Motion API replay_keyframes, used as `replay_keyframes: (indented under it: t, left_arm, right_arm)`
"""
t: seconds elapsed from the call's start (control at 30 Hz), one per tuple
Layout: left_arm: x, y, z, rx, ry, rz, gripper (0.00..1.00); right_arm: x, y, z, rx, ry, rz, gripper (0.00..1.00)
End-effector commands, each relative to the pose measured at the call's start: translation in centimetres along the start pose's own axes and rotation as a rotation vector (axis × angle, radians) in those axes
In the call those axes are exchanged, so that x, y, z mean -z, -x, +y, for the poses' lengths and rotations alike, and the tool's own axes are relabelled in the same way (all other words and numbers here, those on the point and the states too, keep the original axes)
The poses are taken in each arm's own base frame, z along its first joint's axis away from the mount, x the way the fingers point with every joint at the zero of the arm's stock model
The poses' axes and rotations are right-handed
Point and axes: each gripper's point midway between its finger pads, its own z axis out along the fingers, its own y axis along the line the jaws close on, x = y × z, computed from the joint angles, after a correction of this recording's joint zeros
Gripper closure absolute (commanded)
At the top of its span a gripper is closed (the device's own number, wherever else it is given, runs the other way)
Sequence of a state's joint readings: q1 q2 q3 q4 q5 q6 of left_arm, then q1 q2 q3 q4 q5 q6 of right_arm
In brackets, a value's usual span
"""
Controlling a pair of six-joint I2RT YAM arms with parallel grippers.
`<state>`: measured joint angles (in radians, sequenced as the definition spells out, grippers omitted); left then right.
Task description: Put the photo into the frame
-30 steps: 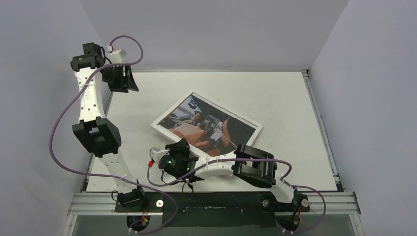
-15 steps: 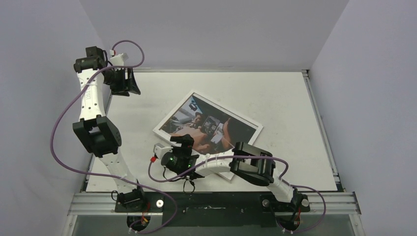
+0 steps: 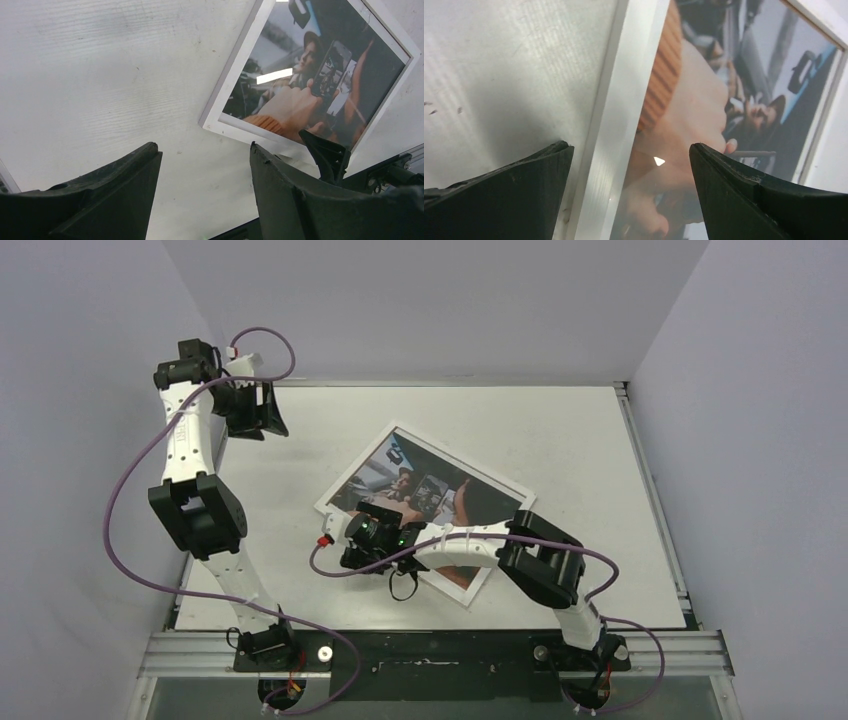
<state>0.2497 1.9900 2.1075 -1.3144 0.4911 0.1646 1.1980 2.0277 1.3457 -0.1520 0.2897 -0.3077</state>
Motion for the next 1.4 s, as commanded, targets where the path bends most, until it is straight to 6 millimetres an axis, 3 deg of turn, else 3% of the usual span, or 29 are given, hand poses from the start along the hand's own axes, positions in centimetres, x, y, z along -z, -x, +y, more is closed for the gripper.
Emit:
replay_keyframes:
  t: [0.0,0.13,0.2,0.27,0.33,0.37,0.43,0.53,0.63,0.73,0.83,0.93,1.07,1.17,1.37]
  left_arm:
    - [1.1,0.9,-0.6,-0.034,-0.008,-0.059,0.36]
    - [0.9,1.0,-0.7,-0.026,-0.016,-0.075,0.34]
    - [0.5,0.8,-0.8,-0.028,-0.026,-0.071,0.27]
    - [-0.2,0.5,-0.7,-0.036,-0.025,-0.070,0.24]
    - [-1.7,0.2,0.1,-0.055,0.009,-0.086,0.20]
    - [-2.7,-0.2,0.8,-0.062,0.046,-0.093,0.19]
    - [-5.6,-1.2,2.3,-0.084,0.110,-0.121,0.18]
    - [-9.2,-3.5,3.7,-0.107,0.178,-0.131,0.16]
    - [-11.9,-5.1,4.2,-0.101,0.175,-0.176,0.15]
    - [-13.1,-5.7,4.2,-0.099,0.153,-0.279,0.12]
    - [-13.0,-5.4,4.0,-0.120,0.138,-0.429,0.10]
    - [-12.4,-5.5,3.3,-0.120,0.109,-0.542,0.08]
    - [-11.9,-6.1,3.1,-0.126,0.104,-0.640,0.06]
    - [-11.3,-5.9,2.7,-0.125,0.090,-0.695,0.06]
    - [-10.5,-5.8,2.3,-0.135,0.095,-0.787,0.03]
  right_arm:
    - [3.7,3.7,0.2,-0.096,0.148,-0.108,0.10]
    - [5.2,4.1,-3.4,-0.262,0.138,-0.163,0.10]
    - [5.9,3.4,-7.3,-0.406,0.086,-0.198,0.10]
    - [6.9,1.9,-12.4,-0.586,0.010,-0.253,0.10]
    - [7.8,-1.1,-16.9,-0.762,-0.058,-0.290,0.10]
    - [8.1,-3.8,-19.5,-0.853,-0.116,-0.284,0.10]
    - [9.0,-8.1,-22.7,-0.987,-0.214,-0.285,0.10]
    - [10.4,-15.8,-26.2,-1.173,-0.406,-0.229,0.10]
    - [12.8,-23.5,-28.3,-1.347,-0.605,-0.198,0.10]
    - [15.9,-31.7,-28.5,-1.489,-0.914,-0.085,0.10]
    - [18.2,-36.4,-28.4,-1.525,-1.119,-0.081,0.10]
    - [19.1,-38.3,-27.7,-1.482,-1.220,-0.084,0.10]
    - [18.6,-40.3,-26.6,-1.445,-1.265,-0.001,0.10]
    - [18.2,-41.2,-25.9,-1.418,-1.265,0.030,0.10]
    - [19.5,-42.3,-24.6,-1.385,-1.334,-0.034,0.10]
